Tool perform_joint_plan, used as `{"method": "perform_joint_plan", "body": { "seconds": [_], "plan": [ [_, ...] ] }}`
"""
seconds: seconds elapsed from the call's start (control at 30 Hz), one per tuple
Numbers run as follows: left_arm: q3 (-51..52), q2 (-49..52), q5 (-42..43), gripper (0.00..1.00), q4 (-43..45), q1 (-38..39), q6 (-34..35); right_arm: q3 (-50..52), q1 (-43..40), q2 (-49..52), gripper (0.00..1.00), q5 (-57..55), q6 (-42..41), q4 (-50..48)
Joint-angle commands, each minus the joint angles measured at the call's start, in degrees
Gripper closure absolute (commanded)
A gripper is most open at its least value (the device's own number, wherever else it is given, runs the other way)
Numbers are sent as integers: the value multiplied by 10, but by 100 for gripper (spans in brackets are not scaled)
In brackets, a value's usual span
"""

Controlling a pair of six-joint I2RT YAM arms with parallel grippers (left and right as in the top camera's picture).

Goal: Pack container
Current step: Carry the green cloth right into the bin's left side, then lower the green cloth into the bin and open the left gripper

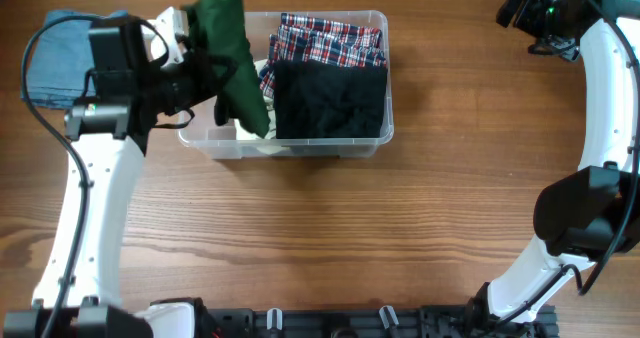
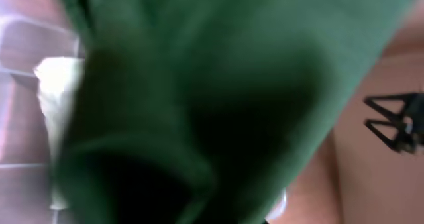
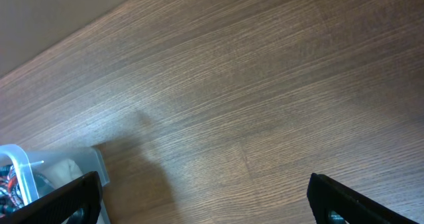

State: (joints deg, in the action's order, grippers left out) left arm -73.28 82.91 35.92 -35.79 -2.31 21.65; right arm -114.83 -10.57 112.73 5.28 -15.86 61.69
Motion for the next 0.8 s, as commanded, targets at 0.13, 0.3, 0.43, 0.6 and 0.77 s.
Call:
{"method": "perform_joint_plan", "body": {
  "seconds": [0.13,0.3,0.43,0.6,0.77],
  "plan": [
    [-14,100,163,96,8,-27,-94,2,2,3,0,-5,-8,-2],
    [-14,141,179,96,32,-27,-120,2,2,3,0,-5,-8,-2],
    [-14,159,181,96,49,-27,-144,2,2,3,0,-5,-8,-2],
    [-14,184,181,96,49,-27,-175,2,2,3,0,-5,-8,-2],
    [-14,218,180,96,50,-28,-200,2,2,3,0,-5,-8,-2]
  ]
}}
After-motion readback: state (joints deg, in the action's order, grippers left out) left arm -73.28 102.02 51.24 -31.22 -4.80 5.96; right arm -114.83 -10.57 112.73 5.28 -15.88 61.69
